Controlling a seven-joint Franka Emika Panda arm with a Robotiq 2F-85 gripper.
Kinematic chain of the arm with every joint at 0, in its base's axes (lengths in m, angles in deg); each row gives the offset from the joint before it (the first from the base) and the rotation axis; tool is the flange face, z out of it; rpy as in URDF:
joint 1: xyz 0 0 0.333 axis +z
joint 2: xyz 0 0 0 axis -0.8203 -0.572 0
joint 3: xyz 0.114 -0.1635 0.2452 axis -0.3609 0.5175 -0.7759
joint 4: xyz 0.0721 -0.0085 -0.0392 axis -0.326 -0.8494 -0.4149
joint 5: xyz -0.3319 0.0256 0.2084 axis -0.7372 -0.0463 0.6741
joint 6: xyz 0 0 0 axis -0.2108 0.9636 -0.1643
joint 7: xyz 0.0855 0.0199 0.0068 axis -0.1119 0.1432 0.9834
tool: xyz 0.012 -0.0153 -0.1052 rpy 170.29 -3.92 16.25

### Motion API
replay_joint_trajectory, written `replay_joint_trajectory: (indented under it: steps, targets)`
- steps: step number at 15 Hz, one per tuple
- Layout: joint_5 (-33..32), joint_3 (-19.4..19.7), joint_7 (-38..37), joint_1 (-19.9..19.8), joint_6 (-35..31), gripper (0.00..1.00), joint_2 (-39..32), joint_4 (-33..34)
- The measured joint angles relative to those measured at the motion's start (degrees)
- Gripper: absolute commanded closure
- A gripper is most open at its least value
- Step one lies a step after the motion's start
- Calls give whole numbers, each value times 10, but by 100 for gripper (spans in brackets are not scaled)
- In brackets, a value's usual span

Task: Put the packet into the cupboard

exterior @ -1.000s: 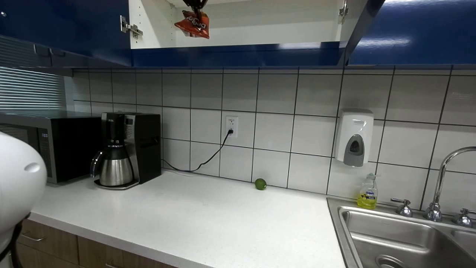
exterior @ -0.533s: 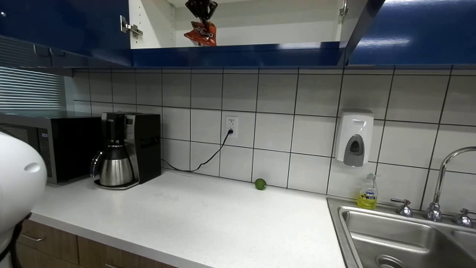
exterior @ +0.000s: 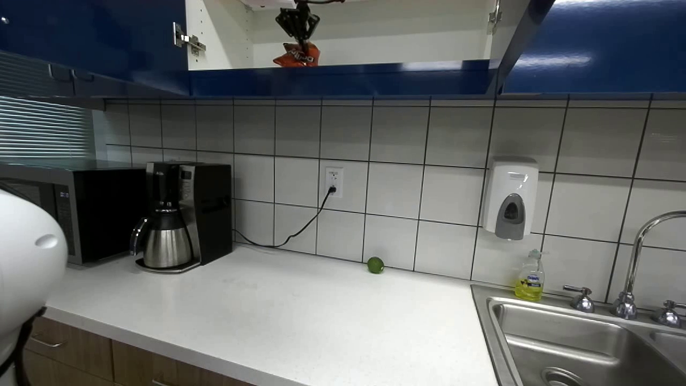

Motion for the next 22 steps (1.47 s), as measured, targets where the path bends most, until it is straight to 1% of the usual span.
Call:
replay_joint_trajectory:
  steps: [3,6,7,9,17,22]
  targets:
    - [0,2,-4,0,0,43,-7,10]
    - [0,3,-8,0,0,22,-8,17]
    - [0,3,-9,0,0,13,-8,19]
    - [0,4,-11,0,0,1,-8,23]
    - [5,4,-12,0,0,0,16,25]
    - [21,7,-12,0,4,0,68,-8]
